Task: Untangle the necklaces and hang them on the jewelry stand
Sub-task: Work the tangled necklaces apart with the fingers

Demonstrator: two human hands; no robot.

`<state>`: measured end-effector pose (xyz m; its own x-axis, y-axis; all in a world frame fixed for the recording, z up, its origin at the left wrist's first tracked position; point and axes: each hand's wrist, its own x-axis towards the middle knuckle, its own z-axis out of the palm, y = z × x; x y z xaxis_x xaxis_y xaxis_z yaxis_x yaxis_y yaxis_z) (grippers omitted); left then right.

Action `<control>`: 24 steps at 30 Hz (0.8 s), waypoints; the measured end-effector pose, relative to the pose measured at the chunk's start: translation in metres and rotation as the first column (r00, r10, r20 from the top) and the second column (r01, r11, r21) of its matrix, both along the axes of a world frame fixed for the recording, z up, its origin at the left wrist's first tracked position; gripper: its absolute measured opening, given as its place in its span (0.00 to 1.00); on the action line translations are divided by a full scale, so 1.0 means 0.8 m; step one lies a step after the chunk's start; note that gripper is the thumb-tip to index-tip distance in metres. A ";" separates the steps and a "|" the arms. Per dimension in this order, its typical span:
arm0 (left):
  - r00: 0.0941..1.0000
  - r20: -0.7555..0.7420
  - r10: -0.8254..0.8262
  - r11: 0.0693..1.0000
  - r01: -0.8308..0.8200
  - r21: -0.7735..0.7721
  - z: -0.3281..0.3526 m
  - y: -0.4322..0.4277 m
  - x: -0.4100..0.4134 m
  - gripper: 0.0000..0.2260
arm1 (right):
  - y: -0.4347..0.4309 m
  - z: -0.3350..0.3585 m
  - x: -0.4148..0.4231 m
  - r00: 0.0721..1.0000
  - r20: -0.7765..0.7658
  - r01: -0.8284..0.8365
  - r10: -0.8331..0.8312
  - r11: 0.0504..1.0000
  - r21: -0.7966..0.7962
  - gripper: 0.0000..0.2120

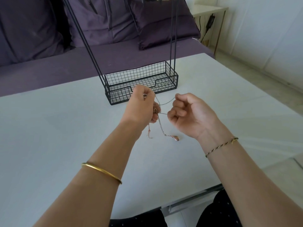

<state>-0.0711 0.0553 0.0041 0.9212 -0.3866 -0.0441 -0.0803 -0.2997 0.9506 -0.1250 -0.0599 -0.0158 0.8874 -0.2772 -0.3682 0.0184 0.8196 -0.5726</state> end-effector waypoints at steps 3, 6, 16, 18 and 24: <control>1.000 -0.013 -0.010 1.000 0.010 -0.002 0.001 -0.003 -0.002 0.05 | 0.001 0.001 0.001 0.999 0.013 0.030 -0.030 0.999 0.026 0.10; 1.000 -0.027 -0.009 1.000 0.010 0.003 0.001 -0.004 -0.004 0.06 | 0.000 0.000 0.003 0.997 0.017 0.073 -0.073 0.997 0.011 0.09; 0.995 -0.097 0.000 0.999 0.003 0.039 -0.004 -0.006 -0.003 0.06 | 0.002 0.004 -0.002 0.973 0.041 0.231 -0.228 0.953 -0.197 0.07; 0.995 -0.098 0.000 0.998 0.006 0.055 -0.005 -0.006 -0.003 0.06 | 0.004 0.006 -0.003 0.968 0.054 0.250 -0.245 0.936 -0.246 0.06; 0.991 -0.130 0.005 0.998 0.004 0.068 -0.007 -0.004 -0.001 0.05 | 0.007 0.009 -0.004 0.958 0.087 0.287 -0.274 0.902 -0.321 0.09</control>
